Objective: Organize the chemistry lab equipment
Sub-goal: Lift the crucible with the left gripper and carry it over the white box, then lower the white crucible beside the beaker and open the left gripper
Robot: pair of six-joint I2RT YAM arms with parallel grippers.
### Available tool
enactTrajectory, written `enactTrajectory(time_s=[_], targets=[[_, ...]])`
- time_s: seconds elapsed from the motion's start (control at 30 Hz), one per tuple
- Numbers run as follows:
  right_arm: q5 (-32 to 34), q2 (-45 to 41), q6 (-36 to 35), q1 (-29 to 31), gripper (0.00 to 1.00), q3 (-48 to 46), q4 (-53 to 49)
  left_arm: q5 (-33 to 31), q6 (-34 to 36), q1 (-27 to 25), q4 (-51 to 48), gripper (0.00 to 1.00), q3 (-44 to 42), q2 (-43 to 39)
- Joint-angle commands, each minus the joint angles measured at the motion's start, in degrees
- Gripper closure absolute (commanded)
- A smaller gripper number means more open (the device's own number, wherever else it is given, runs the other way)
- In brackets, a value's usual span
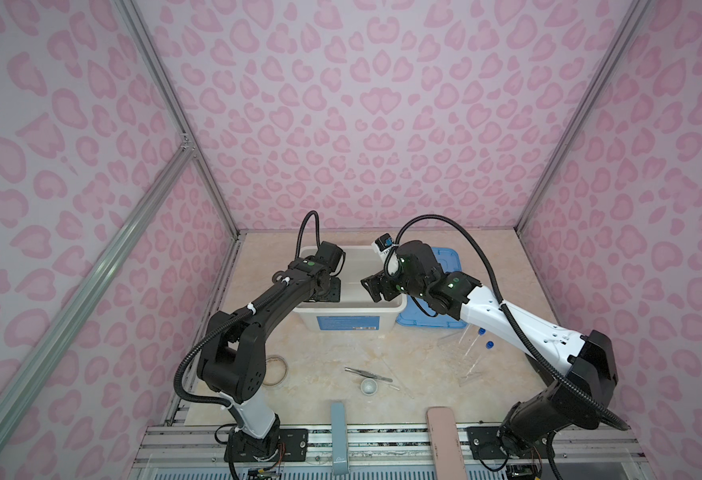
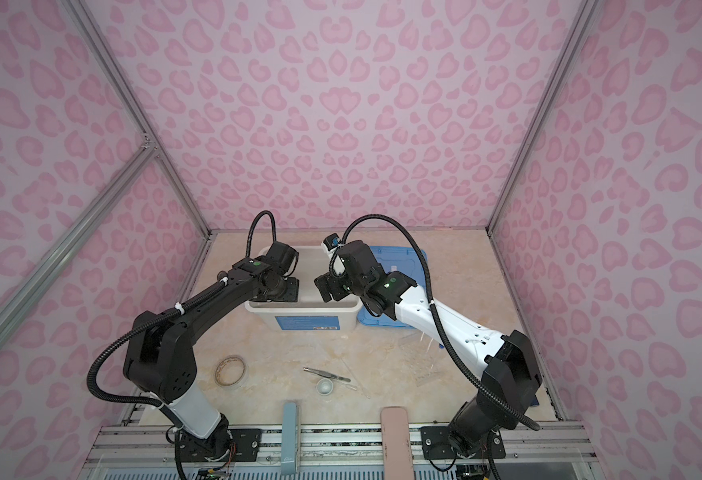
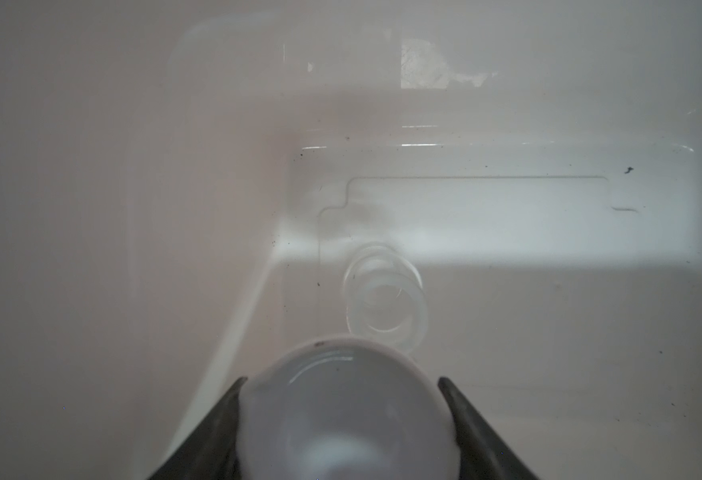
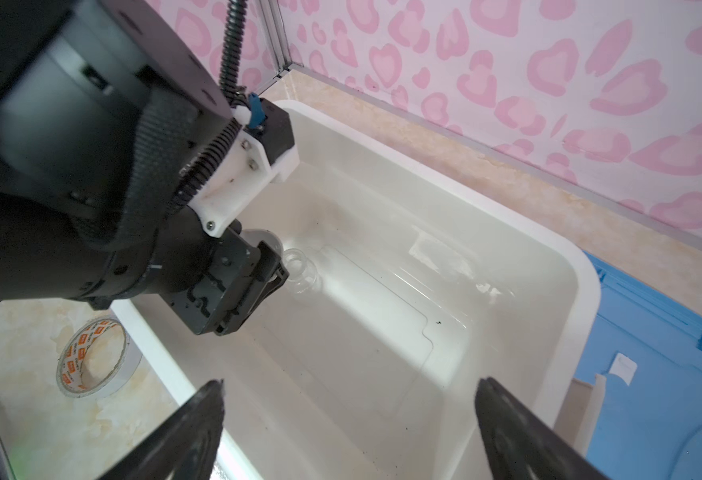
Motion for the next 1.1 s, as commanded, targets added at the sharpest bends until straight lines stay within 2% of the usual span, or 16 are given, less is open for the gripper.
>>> enactTrajectory(time_s=[0.0, 0.33, 0.6, 0.67, 0.73, 0.9, 1.07], targets=[[-0.4, 0.5, -0.3, 0.1, 0.05, 0.1, 0.2, 1.9, 0.3, 0.0, 1.6, 0.69, -1.0, 1.5], [-0.4, 1.3, 0.1, 0.0, 0.05, 0.3, 0.6, 0.5, 0.3, 0.1, 3.9, 0.69, -0.3, 4.8], [-0.6, 1.0, 0.8, 0.1, 0.05, -0.8, 1.3, -0.8, 0.9, 0.1, 3.3, 0.69, 0.9, -0.1], [-0.6, 1.0, 0.8, 0.0, 0.05, -0.9, 1.3, 0.4, 2.3, 0.1, 3.5, 0.69, 1.6, -0.3], [-0.4, 0.7, 0.8, 0.0, 0.05, -1.3, 1.2, 4.5, 6.6, -0.1, 5.0, 0.71, 0.7, -0.8], [0.1, -0.5, 0.9, -0.1, 0.05, -2.6, 1.9, 6.1, 14.9, 0.1, 3.8, 0.73, 1.5, 0.8], [0.0, -1.0, 1.3, -0.1, 0.05, -3.7, 2.8, 4.9, 17.2, 0.1, 4.1, 0.75, 1.5, 2.6]])
